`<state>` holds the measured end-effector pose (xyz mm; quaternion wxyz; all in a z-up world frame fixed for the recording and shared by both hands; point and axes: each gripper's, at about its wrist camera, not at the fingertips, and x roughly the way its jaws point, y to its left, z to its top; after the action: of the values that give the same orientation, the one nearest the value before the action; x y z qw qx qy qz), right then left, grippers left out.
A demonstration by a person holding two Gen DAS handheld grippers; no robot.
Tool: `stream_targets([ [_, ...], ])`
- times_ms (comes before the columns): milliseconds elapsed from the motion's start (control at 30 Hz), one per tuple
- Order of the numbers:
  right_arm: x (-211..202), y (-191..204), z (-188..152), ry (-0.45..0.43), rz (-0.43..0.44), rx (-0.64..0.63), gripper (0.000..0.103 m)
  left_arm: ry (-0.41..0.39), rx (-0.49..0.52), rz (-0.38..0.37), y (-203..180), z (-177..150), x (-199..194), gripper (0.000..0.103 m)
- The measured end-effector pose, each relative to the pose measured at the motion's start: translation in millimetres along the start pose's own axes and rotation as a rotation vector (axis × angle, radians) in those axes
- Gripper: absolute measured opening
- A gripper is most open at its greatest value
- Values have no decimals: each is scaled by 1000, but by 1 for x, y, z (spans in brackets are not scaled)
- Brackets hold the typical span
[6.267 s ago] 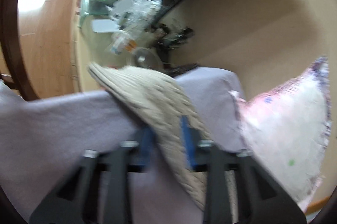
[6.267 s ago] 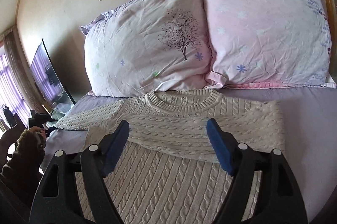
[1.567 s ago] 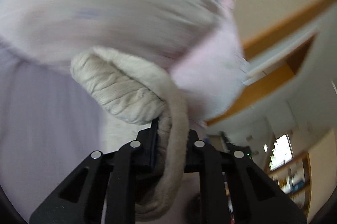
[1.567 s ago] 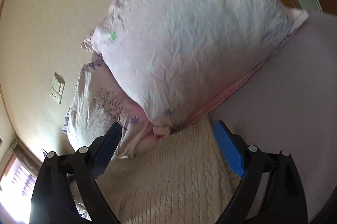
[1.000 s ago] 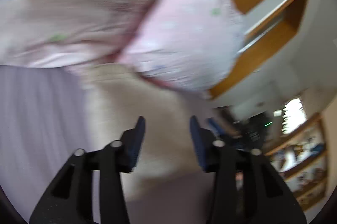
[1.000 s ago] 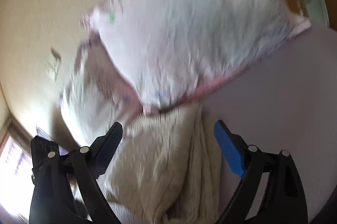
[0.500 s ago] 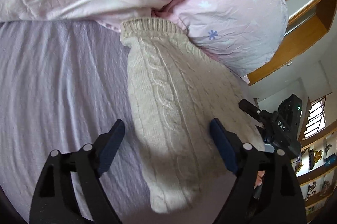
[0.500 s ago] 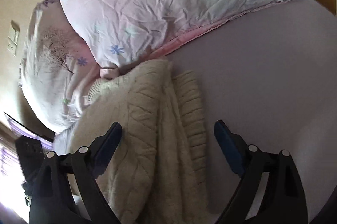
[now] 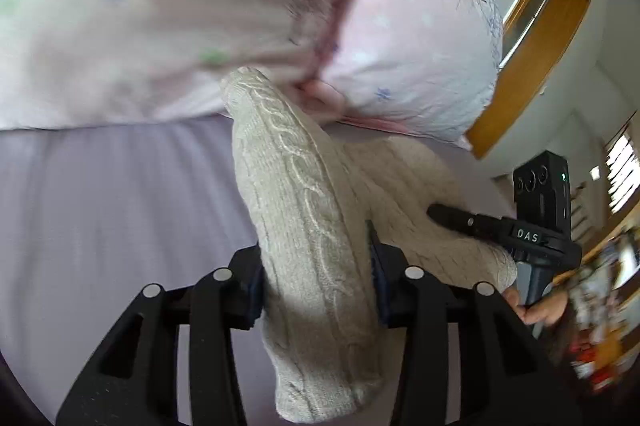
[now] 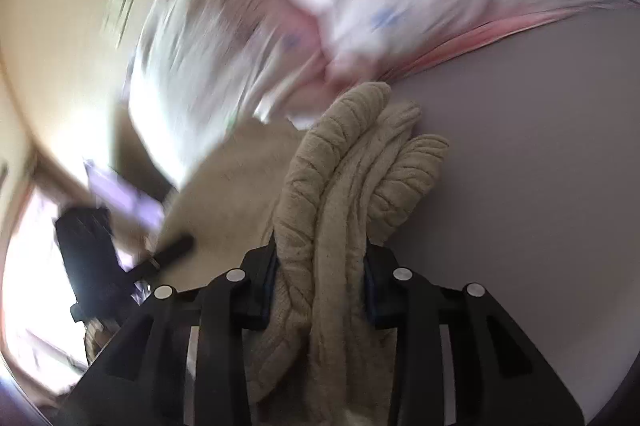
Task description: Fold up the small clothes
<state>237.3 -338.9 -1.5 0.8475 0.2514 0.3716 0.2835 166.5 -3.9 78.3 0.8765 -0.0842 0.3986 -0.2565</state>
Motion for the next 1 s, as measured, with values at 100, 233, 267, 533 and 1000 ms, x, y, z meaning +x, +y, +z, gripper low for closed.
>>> stream_targets([
  [100, 14, 19, -6, 36, -150, -77, 61, 16, 6, 137, 23, -20, -19, 49],
  [233, -19, 27, 5, -147, -151, -51, 63, -86, 7, 214, 35, -30, -51, 52],
  [267, -16, 30, 10, -132, -144, -47, 63, -102, -2, 185, 33, -28, -55, 54],
  [533, 10, 17, 24, -112, -320, -38, 8, -96, 77, 73, -8, -30, -51, 66],
  [1000, -17, 64, -49, 21, -194, -135, 47, 47, 148, -4, -54, -37, 0, 90],
])
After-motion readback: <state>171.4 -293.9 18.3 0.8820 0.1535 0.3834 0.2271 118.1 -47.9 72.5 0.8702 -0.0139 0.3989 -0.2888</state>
